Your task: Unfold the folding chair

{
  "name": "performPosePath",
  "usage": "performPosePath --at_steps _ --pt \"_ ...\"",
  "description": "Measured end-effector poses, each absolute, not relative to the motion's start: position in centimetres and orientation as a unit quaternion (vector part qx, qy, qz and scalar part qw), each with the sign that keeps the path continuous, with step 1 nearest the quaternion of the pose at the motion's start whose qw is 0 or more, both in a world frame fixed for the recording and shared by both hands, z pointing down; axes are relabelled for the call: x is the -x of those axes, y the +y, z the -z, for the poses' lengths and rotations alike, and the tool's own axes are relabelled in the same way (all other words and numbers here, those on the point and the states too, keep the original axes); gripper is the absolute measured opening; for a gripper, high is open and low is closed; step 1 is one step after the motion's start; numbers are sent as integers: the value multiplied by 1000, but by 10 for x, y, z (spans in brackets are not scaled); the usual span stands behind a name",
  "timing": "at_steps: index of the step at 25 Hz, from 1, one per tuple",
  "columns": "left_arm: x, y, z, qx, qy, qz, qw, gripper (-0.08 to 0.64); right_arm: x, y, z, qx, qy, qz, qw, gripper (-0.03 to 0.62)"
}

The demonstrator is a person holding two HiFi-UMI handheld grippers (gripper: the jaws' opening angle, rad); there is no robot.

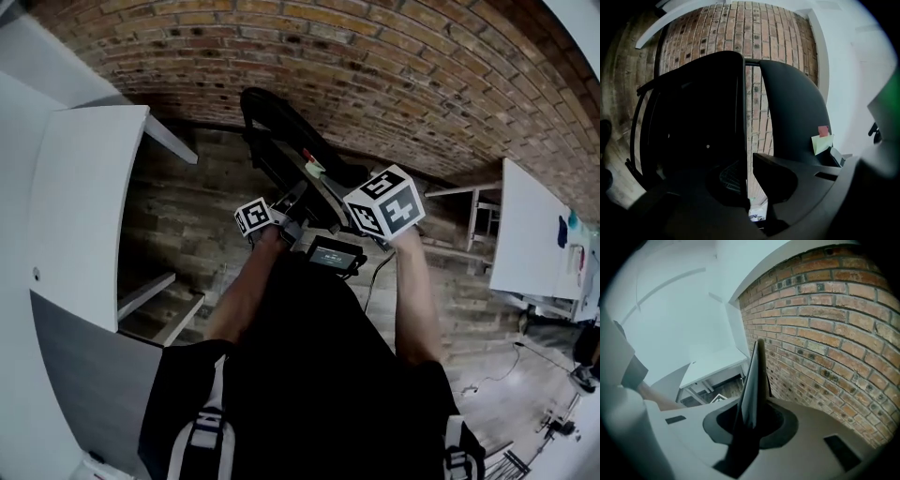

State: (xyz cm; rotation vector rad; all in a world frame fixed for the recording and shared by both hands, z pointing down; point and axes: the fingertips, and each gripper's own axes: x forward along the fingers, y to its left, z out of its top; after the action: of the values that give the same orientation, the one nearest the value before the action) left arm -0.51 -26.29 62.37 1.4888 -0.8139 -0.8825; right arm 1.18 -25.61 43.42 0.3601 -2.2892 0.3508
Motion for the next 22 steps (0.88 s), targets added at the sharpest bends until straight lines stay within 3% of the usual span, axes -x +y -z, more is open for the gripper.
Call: performPosePath --at_steps 13,22 --pt "-21 -184 -628 -661 -350 290 597 35 -59 -192 -442 -165 -900 -230 331 77" --pt "-3 -167 -624 -670 -333 278 603 35 -38 -169 -434 -186 -897 -237 323 80"
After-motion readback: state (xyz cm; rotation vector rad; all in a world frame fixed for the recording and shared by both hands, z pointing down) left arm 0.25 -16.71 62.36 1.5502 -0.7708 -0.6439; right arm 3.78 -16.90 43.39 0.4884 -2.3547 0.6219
